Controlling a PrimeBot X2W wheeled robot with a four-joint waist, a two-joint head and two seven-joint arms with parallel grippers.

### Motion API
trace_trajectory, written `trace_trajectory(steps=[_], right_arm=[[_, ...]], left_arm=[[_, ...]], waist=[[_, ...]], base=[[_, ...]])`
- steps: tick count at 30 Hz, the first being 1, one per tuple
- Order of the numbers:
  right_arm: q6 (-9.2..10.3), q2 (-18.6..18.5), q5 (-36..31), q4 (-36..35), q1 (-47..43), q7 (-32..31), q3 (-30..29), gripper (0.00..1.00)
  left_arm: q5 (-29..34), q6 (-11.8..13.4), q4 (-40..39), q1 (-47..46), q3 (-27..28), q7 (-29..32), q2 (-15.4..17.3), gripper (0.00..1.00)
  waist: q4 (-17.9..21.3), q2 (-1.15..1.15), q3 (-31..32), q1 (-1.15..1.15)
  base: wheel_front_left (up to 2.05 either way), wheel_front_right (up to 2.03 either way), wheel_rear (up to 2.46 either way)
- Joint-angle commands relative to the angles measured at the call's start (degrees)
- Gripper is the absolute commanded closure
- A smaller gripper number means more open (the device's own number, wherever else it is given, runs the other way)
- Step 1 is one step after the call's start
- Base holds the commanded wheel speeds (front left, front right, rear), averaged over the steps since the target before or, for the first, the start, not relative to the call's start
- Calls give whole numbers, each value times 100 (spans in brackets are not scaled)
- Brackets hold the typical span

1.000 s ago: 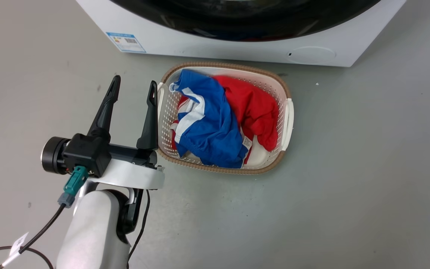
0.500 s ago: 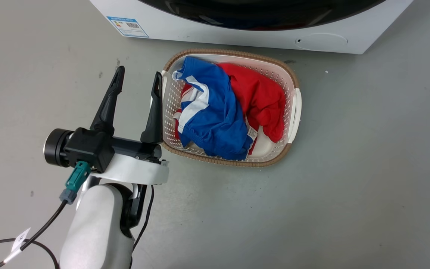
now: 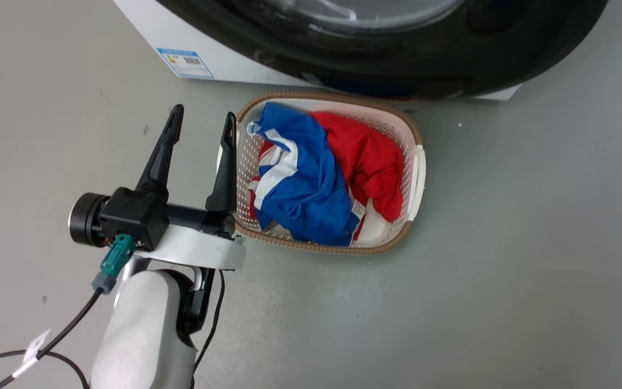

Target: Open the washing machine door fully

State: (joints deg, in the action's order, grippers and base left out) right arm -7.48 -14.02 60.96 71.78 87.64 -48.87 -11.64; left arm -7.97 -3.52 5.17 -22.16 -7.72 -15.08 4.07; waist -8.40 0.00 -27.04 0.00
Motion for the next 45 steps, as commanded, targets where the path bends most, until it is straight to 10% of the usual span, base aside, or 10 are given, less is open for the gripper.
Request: trace_trajectory(steps=[1,30,45], right_arm=[[-2,63,-42,10,-192,-137,50,100],[-2,1119,764,-3093,-4108,-1827,642,100],[-2,1130,2329,-4028,-5035,-1096,2489,100]], left_arm=[[31,-13,41,100,24,-13,-12,0],[30,-52,591,1293,-62,-12,38,0],[-45,-34,657,1304,-201,-12,19,0]], waist=[[39,0,155,0],[161,0,1786,0],[43,0,1834,0]], base=[[0,0,0],[0,0,0],[0,0,0]])
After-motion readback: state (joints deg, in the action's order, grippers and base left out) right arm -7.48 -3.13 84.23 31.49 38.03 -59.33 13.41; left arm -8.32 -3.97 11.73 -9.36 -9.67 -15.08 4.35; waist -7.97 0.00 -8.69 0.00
